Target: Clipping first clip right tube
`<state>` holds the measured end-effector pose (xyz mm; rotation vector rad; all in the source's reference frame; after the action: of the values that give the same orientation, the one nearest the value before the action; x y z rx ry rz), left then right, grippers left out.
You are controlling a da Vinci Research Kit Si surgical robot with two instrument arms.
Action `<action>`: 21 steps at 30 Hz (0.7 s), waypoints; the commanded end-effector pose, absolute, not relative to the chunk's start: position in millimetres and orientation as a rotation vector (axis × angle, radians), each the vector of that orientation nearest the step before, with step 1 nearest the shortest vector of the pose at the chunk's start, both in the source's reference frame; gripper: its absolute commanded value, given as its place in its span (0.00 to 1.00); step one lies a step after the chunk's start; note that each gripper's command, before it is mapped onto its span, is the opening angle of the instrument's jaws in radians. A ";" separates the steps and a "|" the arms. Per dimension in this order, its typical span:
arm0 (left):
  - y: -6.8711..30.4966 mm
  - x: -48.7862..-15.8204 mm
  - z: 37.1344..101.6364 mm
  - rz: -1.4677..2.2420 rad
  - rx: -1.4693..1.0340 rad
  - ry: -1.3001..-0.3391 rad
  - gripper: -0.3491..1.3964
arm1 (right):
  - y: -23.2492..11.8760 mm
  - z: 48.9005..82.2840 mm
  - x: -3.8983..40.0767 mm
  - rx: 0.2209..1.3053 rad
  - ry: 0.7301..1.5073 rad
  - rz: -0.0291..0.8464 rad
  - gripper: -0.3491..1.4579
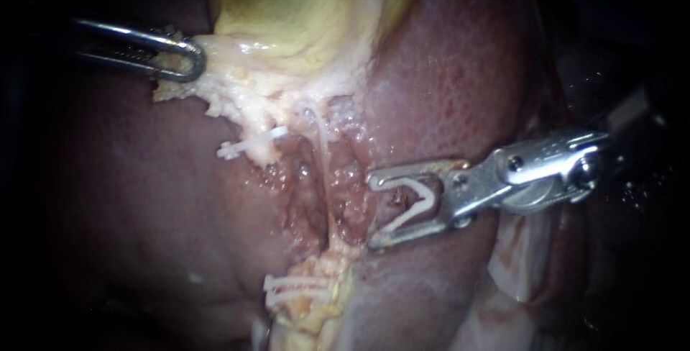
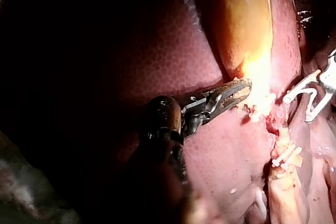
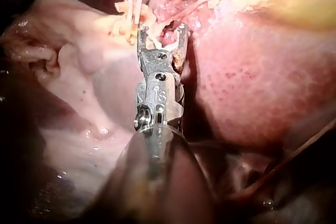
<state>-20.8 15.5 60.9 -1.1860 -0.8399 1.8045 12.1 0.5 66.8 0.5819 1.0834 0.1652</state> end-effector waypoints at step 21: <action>15.5 -20.8 60.9 1.804 -1.186 -0.839 0.00 | -0.4 71.2 17.4 0.870 1.320 0.428 0.46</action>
<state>-20.8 15.5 60.9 -1.1860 -0.8391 1.8043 17.4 -0.5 71.2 0.8858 1.3269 0.4237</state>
